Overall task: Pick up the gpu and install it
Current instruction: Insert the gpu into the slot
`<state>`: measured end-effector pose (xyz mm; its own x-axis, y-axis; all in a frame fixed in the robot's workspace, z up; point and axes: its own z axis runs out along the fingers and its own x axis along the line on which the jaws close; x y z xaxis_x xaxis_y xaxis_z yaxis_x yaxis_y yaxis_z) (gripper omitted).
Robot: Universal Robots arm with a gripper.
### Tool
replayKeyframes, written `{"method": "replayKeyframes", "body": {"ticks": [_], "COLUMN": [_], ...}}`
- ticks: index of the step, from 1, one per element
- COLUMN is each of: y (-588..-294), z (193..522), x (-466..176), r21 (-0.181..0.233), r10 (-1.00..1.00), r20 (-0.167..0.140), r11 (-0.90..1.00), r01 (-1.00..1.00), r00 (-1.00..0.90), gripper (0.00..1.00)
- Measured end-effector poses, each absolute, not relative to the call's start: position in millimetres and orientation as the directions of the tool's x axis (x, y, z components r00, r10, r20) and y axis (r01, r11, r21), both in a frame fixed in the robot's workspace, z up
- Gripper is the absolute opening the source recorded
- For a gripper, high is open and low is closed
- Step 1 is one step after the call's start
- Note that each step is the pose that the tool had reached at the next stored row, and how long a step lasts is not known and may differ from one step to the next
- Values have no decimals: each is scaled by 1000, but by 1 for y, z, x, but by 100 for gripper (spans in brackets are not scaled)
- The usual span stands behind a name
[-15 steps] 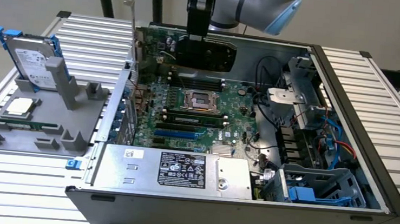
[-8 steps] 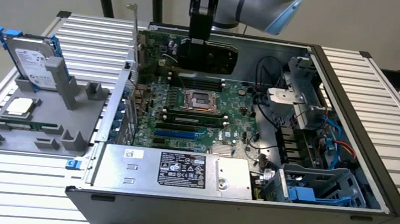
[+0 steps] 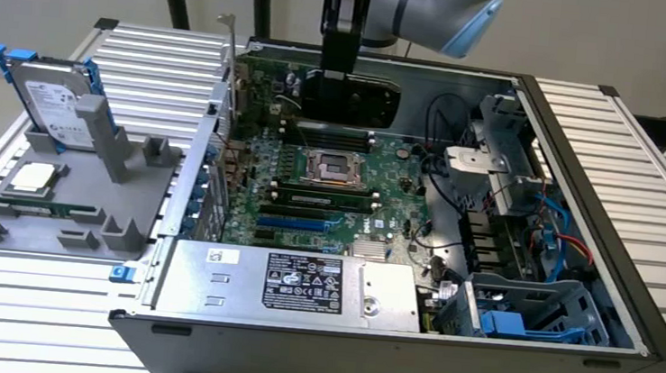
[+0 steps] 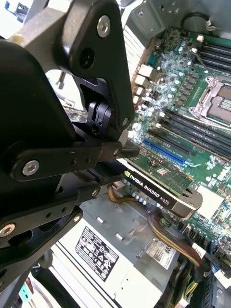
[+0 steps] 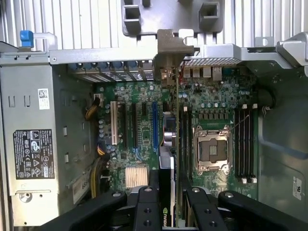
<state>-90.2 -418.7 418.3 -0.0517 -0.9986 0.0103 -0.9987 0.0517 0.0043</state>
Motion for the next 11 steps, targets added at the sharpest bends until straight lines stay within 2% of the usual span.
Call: {"method": "replayKeyframes", "body": {"ticks": [11], "y": [-419], "z": [407], "x": [-87], "r21": [-1], "r10": [-999], "r20": [10], "r11": [52], "r01": [-999], "r00": [-52], "gripper": [0]}}
